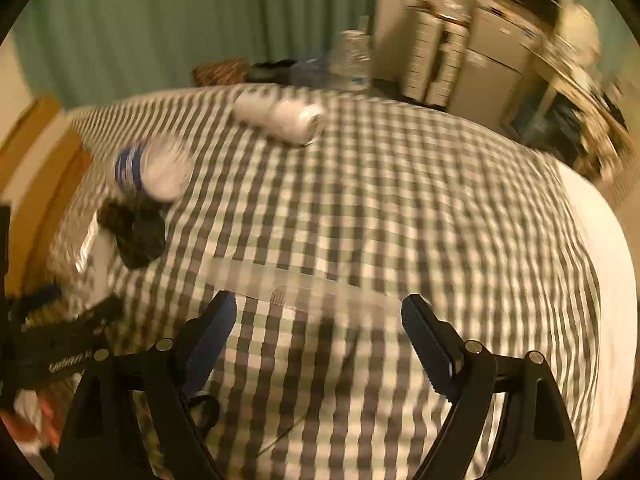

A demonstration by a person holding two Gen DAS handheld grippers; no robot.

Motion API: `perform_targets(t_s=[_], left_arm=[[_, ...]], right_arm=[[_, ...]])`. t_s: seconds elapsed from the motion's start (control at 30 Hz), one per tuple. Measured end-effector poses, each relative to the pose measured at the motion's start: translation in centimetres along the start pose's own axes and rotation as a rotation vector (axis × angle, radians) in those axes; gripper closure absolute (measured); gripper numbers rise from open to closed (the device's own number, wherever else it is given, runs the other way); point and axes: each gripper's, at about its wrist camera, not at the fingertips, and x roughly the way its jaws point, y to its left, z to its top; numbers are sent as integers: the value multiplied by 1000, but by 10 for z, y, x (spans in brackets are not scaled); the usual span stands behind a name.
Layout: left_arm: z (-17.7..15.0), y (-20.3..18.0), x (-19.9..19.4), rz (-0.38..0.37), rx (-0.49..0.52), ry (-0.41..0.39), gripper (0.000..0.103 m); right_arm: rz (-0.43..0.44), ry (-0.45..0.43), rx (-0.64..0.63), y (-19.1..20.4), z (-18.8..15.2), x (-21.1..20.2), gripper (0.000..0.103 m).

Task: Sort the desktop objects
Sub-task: 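Grasp the white plastic strip with the left tool while the right tool grasps the white comb, then carry the white strip into the cardboard box with the left tool while the right tool drops the comb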

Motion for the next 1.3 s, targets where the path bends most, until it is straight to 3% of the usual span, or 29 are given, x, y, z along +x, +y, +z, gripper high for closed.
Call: perform_targets(t_s=[0.17,0.23,0.37,0.43,0.5,0.63,0.67,0.77,1.13,1.3], left_arm=[[3,0,6,-38,12,-16,30],[4,-1,4,-57,38,-17,42],[4,-8,-4,-69,150,-21,79],[4,-6,-9,-83,185,-24,84],[6,3,-13,-121,160,-14,89],[3,21,-26,-144,132,-23,91],[2,24,-30,-140,132,-29,91],[0,33,-46,-140,128,-49,91],[16,67,-128,-167,92,-178,91],[18,67,-161,-190,99,-253,91]], right_arm=[[11,7,-199,16,9,26,18],[39,29,-258,20,13,38,20],[115,129,-298,20,10,63,28],[155,145,-237,12,9,66,29],[156,161,-226,9,8,63,38],[124,179,-195,11,2,52,68],[126,186,-163,9,1,49,83],[154,185,-69,3,-2,36,99],[297,94,91,-6,-21,-38,99],[324,39,64,20,-12,-74,99]])
